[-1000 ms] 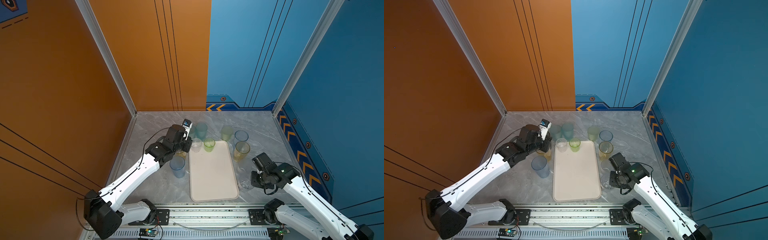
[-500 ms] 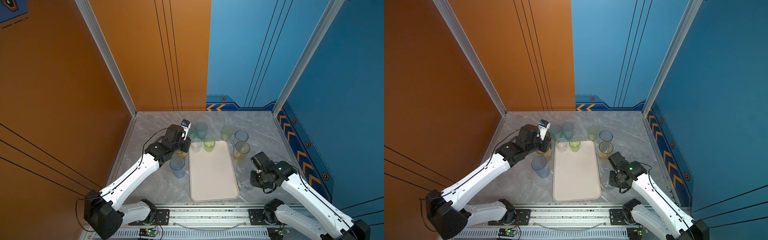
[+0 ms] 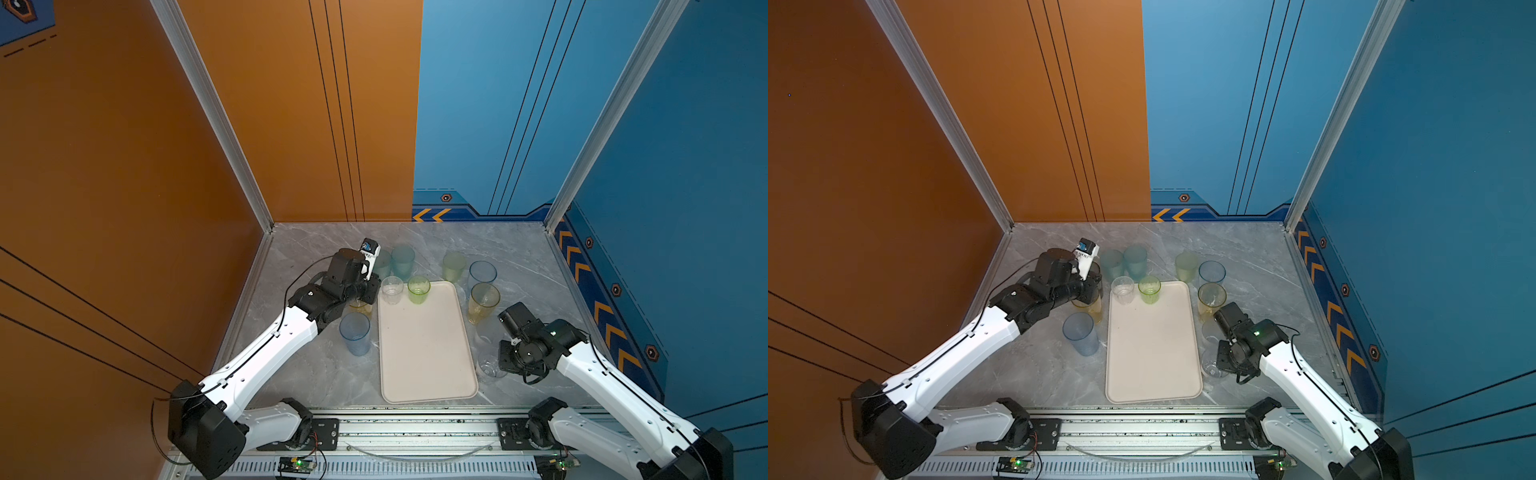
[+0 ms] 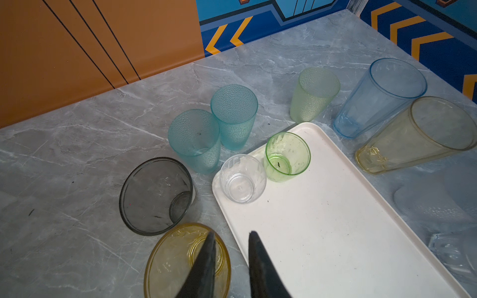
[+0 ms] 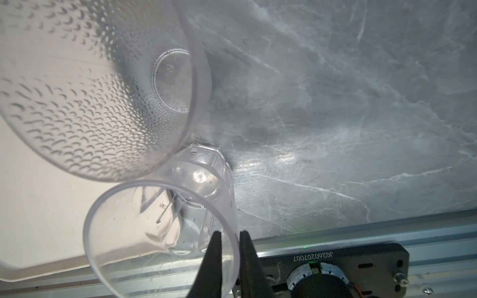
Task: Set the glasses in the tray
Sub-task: 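Close the right gripper around the rim of the tall clear cup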
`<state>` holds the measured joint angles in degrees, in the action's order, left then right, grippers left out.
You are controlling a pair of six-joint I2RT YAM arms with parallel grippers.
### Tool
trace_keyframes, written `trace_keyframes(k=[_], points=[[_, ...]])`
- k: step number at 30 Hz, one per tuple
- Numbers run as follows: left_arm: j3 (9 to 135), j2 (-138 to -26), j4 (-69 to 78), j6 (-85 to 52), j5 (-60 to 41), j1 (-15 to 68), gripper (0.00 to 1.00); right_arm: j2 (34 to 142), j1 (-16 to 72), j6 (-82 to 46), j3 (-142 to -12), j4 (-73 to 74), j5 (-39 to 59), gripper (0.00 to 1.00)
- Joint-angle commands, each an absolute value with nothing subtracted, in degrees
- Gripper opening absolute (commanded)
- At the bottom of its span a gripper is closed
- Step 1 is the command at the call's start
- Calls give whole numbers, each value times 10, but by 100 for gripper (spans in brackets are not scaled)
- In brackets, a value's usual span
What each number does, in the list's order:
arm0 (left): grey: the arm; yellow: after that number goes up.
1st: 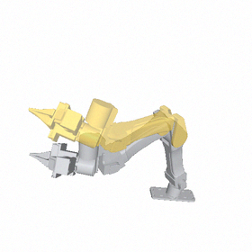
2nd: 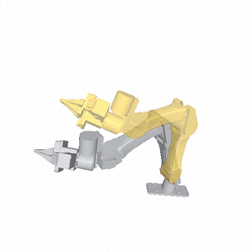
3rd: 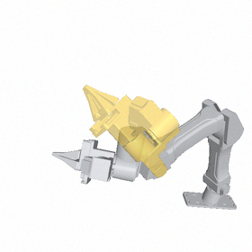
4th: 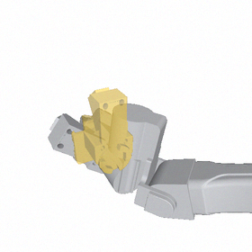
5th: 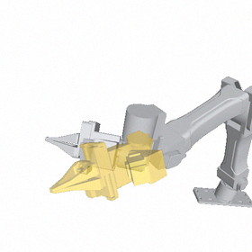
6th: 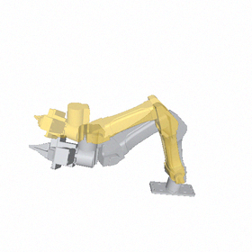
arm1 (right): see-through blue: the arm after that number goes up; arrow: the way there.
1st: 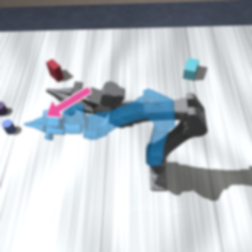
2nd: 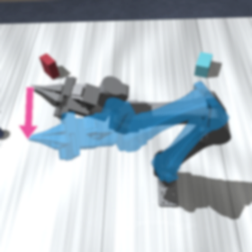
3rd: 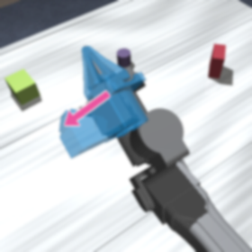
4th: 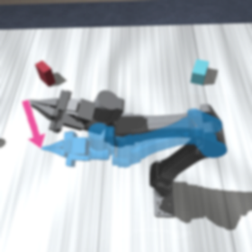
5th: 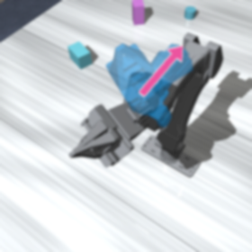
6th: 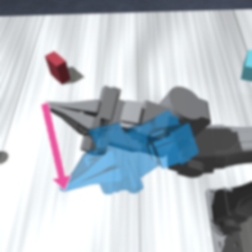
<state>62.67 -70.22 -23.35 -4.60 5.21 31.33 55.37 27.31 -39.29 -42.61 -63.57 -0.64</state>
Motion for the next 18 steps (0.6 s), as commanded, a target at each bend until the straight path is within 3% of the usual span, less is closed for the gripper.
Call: trace_keyframes(k=[1,4,18], points=[[621,-708,-225,-55,36,306,24,559,272,-401,-413,-619,-9,7],[623,-708,-226,-55,33,305,24,555,272,-400,-413,-620,-7,0],[631,-710,-232,-58,25,304,24,505,318,-408,-474,-697,-48,0]])
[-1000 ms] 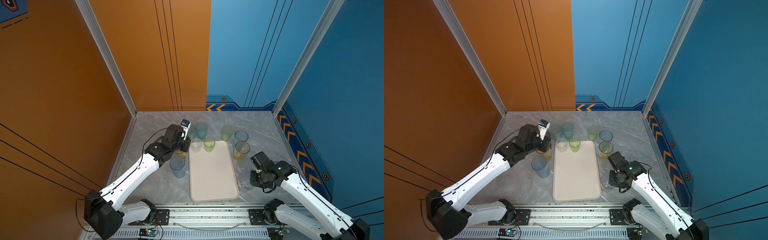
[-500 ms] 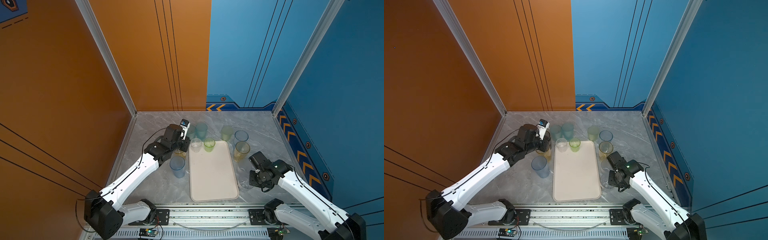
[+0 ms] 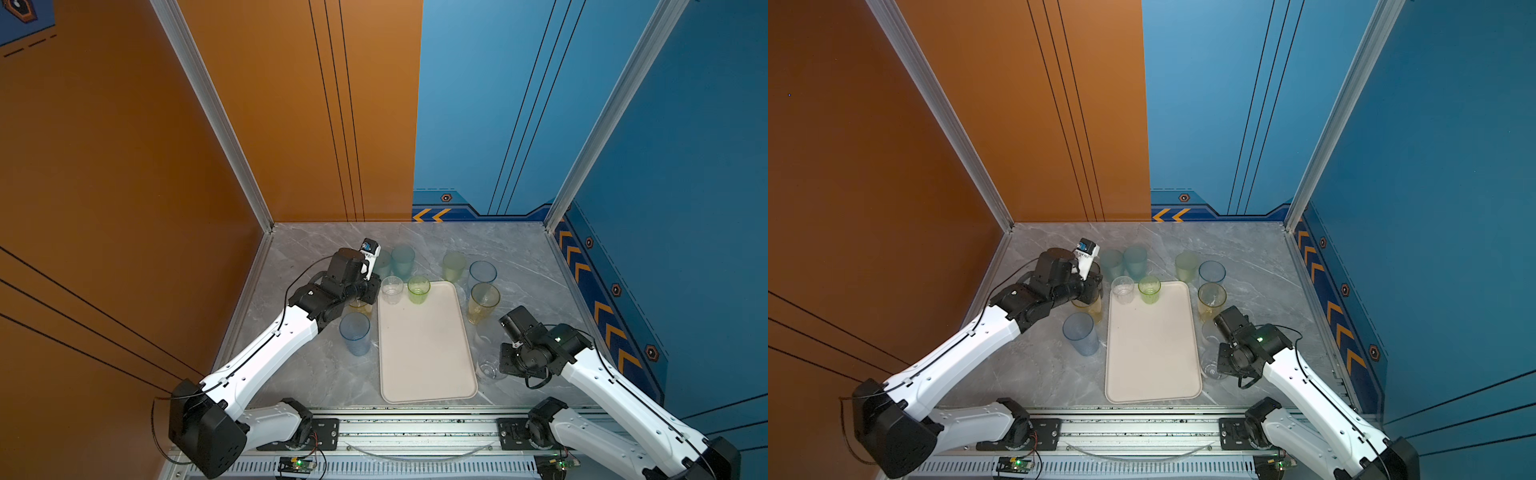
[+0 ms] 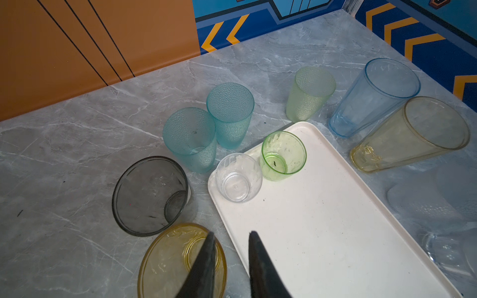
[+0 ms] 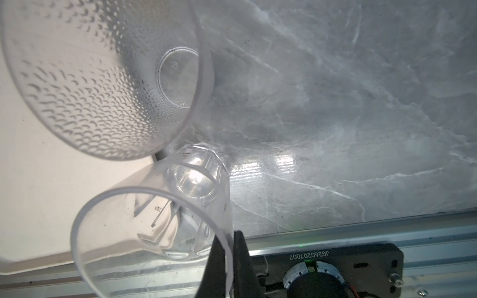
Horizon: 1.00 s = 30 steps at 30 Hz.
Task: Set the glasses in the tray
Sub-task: 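Close the right gripper around the rim of the tall clear cup, then lift the tall clear cup and carry it beside the green cup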
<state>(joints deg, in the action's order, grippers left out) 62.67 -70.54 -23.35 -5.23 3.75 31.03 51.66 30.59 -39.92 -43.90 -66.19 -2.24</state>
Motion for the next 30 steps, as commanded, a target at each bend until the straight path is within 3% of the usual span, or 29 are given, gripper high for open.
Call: trace_keyframes(k=[1,11,18,23,30], points=[[633,-711,-233,-58,24,304,24,504,324,-409,-483,-705,-52,0],[631,-706,-236,-59,25,304,24,519,418,-415,-601,-744,-81,0],[628,-699,-239,-59,26,303,24,607,471,-364,-692,-680,-91,0],[627,-693,-242,-59,27,302,24,695,456,-300,-762,-653,-110,0],[627,-686,-247,-56,28,298,25,801,366,-220,-812,-595,-75,0]])
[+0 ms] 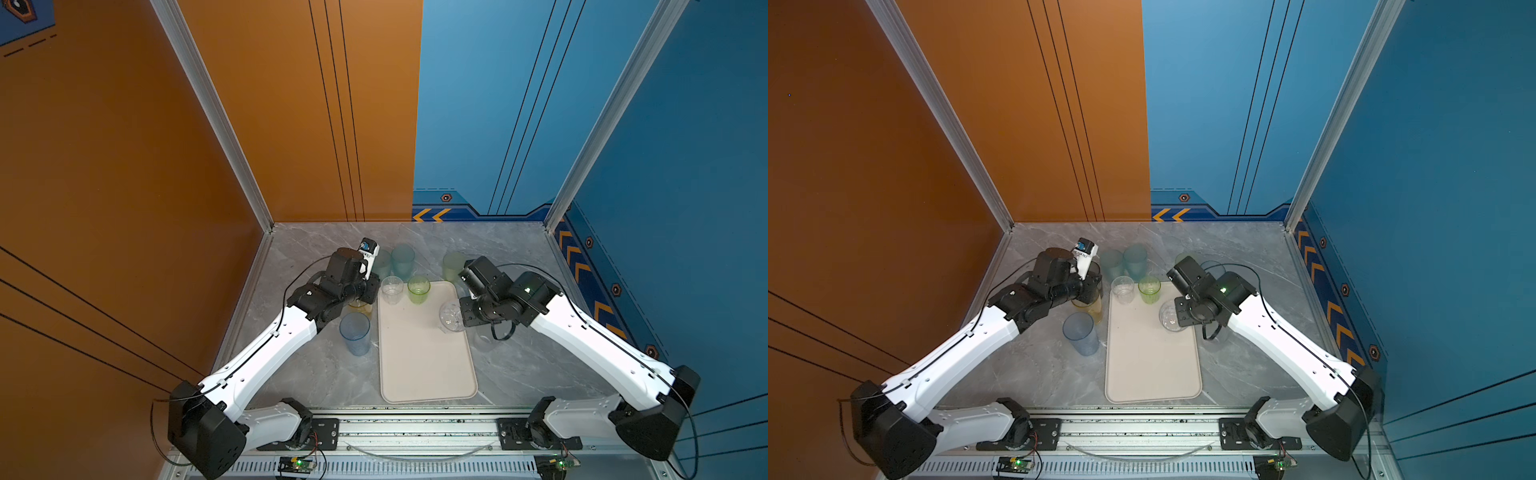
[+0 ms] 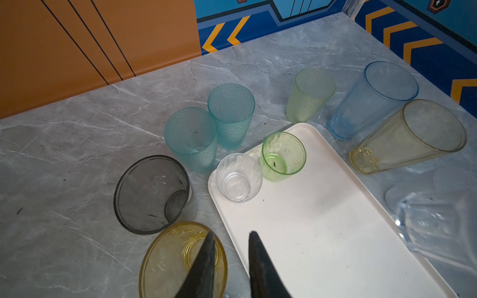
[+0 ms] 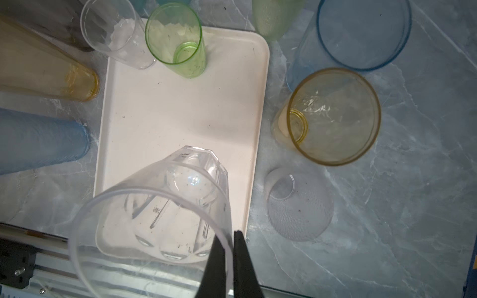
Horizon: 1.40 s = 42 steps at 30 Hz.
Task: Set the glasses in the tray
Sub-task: 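Lift the tall clear cup and carry it beside the green cup, then set the tall clear cup down on the tray and open the right gripper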
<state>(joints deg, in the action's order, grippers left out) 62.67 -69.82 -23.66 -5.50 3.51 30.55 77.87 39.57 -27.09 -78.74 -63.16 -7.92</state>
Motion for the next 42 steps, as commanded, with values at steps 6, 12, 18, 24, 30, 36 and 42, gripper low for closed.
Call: trace_keyframes(k=[6,12,18,24,30,36,42], points=[[627,-685,-250,-56,29,294,25,880,322,-174,-859,-576,-53,0],[627,-689,-253,-55,31,290,25,953,288,-145,-903,-570,-28,0],[629,-691,-255,-56,31,288,25,1008,272,-126,-939,-570,-14,0],[630,-693,-258,-56,31,287,25,1046,262,-115,-964,-571,-5,0],[631,-694,-259,-55,31,286,25,1075,255,-108,-984,-578,-7,0],[631,-696,-261,-55,31,285,25,1101,250,-98,-1006,-591,-9,0],[631,-697,-261,-55,30,285,25,1119,248,-92,-1017,-595,-6,0]])
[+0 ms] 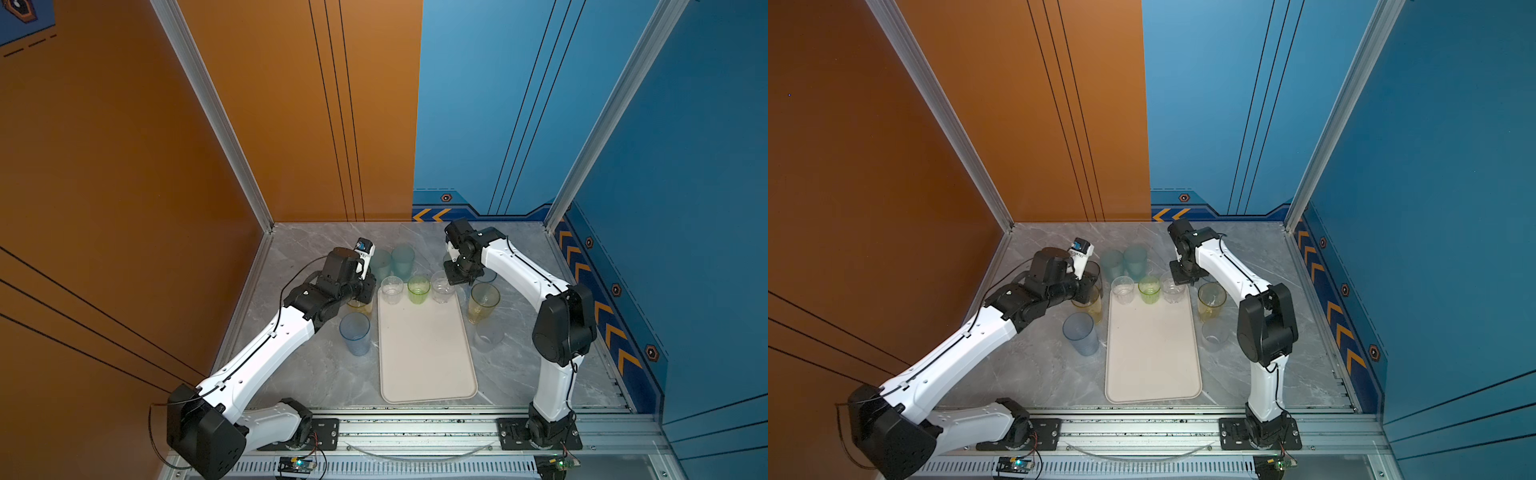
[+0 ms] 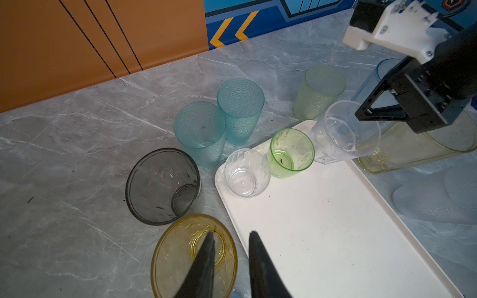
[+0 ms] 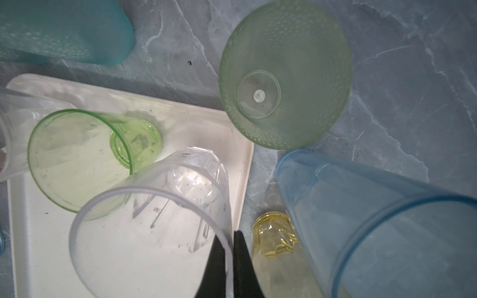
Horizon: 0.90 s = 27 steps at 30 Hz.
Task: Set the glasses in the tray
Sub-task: 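Set the tall clear cup down on the tray and open the right gripper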
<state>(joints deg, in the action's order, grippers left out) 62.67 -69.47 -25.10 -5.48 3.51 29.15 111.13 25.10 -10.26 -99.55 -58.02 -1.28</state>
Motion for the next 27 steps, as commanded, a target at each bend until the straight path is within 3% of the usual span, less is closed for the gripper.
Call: trace_keyframes(k=[1,27], points=[[631,-697,-261,-55,30,285,25,1122,247,-92,-1019,-595,-5,0],[633,-704,-265,-54,27,281,25,1170,238,-80,-1046,-604,1,0]])
